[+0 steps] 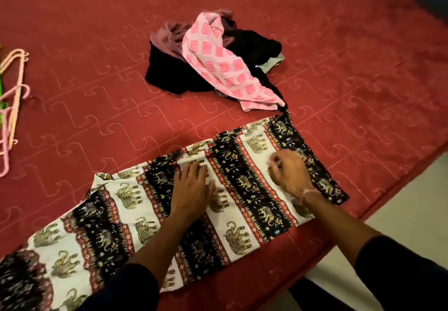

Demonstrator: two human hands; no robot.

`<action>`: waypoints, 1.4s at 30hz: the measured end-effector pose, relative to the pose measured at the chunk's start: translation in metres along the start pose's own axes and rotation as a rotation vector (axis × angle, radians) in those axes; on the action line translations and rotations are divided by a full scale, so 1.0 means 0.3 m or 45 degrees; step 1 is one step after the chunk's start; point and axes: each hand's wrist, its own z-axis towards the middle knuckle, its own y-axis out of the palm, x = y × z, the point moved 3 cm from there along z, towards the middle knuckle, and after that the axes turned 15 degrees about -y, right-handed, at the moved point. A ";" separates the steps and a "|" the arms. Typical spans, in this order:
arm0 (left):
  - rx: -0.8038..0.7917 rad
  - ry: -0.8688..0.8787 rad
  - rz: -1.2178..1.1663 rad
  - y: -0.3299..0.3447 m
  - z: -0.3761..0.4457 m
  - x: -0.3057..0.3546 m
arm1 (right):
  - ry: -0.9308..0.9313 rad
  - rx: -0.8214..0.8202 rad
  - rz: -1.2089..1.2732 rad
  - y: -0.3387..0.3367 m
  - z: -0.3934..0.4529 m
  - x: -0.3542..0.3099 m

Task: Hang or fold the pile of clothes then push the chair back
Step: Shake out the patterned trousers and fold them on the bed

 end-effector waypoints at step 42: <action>-0.027 -0.606 0.000 0.031 -0.480 -1.144 | -0.406 -0.161 -0.118 0.650 0.518 -1.225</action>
